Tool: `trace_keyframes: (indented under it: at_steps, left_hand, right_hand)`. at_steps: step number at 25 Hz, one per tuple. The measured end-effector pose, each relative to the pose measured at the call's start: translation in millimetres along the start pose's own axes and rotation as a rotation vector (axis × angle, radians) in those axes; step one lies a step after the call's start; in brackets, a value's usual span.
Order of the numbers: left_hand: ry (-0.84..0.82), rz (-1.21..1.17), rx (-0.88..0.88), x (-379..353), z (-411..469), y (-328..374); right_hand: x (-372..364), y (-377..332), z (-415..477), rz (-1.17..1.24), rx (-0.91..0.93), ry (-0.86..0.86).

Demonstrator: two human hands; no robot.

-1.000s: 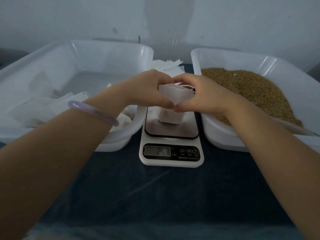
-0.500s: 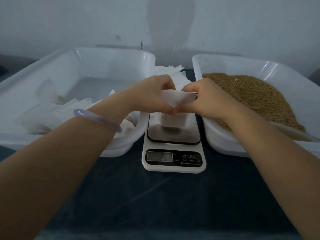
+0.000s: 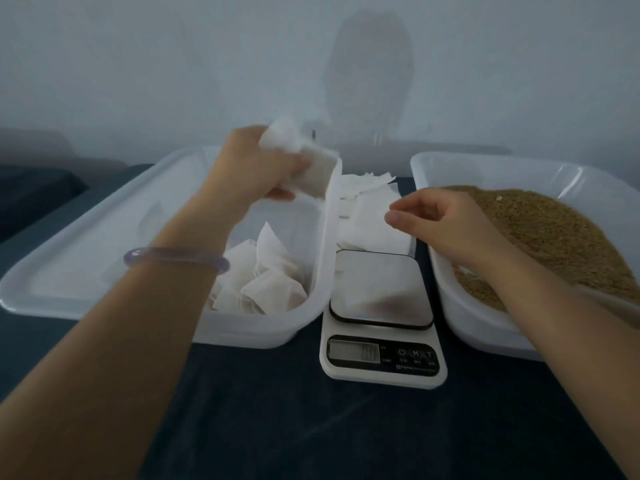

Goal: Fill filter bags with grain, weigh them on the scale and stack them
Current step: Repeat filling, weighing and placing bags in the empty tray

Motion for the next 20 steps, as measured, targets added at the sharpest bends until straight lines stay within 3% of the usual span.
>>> trace_keyframes:
  at_steps: [5,7,10,14,16,18,20]
  left_hand:
    - [-0.357,0.293,0.527,-9.9,-30.4,-92.2]
    - [-0.433,0.325,0.608,-17.3,-40.6,-108.9]
    - [-0.43,0.452,0.587,-17.2,-36.1,-110.5]
    - [-0.353,0.884,0.506,-3.2,-29.7,-97.1]
    - [-0.299,1.119,0.288,-8.2,-18.7,-71.6]
    - [-0.27,1.077,-0.041,-40.4,-10.6,-32.8]
    - [-0.378,0.933,-0.279,-87.3,-17.9,-5.9]
  right_hand:
    - [-1.7,5.6,1.9,-0.035,-0.011,0.003]
    - [-2.8,7.4,1.7,-0.041,-0.014,-0.001]
    - [-4.0,7.4,1.1,-0.065,-0.011,-0.011]
    - [-3.2,6.3,0.8,-0.078,-0.001,-0.006]
    - [-2.6,5.6,0.5,-0.081,0.002,-0.005]
    - [-3.2,5.4,2.2,-0.124,0.006,-0.012]
    - [-7.5,6.4,3.3,-0.181,0.011,-0.028]
Point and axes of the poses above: each hand's wrist, its own z-axis towards the middle knuckle, its own x-axis out of the back of the hand, y = z × x, the point moved 10 cm from there along z, towards the middle knuckle, and after that the axes turned 1 degree about -z, right-handed, at the moved point
